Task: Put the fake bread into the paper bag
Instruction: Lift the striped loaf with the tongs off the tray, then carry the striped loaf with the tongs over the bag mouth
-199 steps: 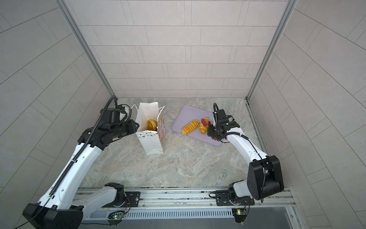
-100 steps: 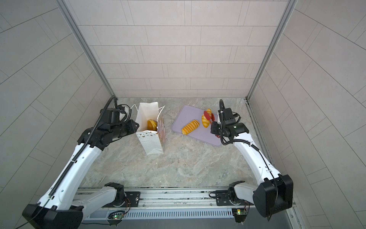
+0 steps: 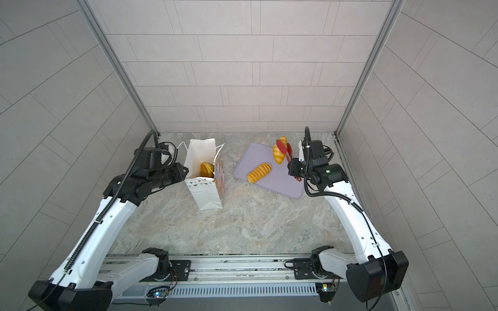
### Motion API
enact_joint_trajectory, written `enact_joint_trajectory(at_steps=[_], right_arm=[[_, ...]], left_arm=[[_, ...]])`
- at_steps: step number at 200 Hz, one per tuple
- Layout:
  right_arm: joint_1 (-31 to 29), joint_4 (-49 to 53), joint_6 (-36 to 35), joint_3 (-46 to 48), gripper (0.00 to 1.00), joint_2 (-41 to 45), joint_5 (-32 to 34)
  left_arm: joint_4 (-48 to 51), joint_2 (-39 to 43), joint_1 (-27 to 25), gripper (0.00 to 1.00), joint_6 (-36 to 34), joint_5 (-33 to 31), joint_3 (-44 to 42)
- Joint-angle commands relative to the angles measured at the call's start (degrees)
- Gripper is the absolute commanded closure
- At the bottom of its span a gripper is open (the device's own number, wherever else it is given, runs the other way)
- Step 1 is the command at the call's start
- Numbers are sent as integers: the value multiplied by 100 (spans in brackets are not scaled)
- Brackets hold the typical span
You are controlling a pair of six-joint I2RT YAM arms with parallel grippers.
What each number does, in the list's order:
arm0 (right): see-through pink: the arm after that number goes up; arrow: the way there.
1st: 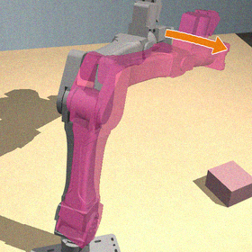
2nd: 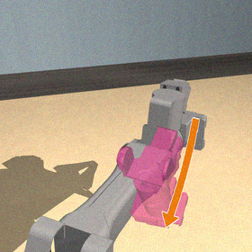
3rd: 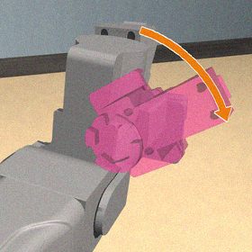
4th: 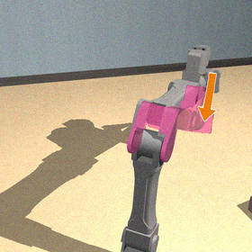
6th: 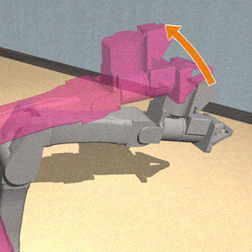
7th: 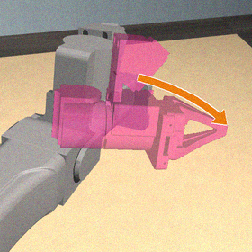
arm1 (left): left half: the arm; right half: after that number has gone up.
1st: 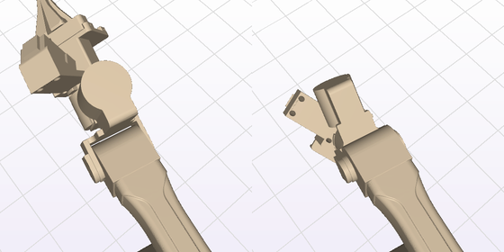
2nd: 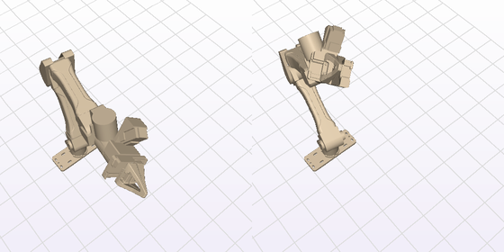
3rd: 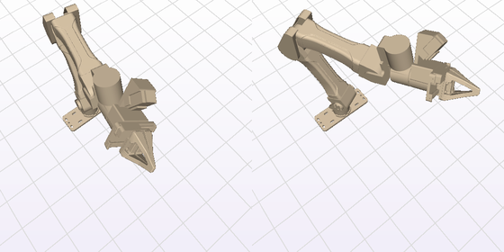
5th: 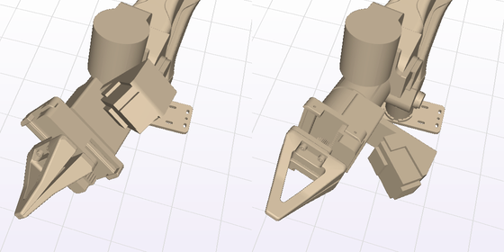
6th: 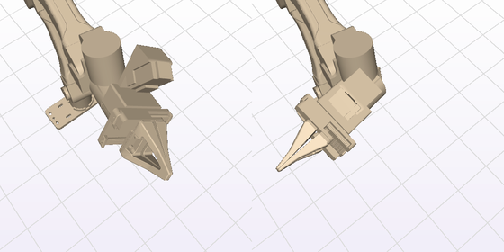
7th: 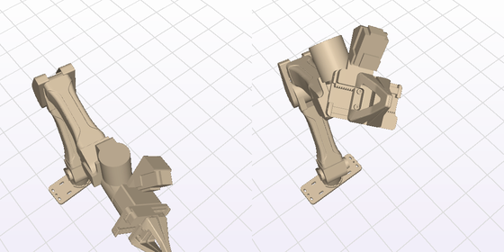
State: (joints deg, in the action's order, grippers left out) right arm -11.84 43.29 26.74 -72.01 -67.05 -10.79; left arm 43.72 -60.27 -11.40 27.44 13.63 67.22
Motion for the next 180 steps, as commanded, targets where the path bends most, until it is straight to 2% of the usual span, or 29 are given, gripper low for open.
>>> enact_joint_trajectory(at_steps=[1,86,180], right_arm=[[12,-3,-37,-352,69,184,-137],[-355,165,42,-1192,69,79,-170],[-1828,300,42,-2572,69,-423,490]], left_arm=[[92,125,-20,77,-28,-88,147],[161,147,-20,80,-37,-124,218],[137,78,-20,78,-55,-139,226]])
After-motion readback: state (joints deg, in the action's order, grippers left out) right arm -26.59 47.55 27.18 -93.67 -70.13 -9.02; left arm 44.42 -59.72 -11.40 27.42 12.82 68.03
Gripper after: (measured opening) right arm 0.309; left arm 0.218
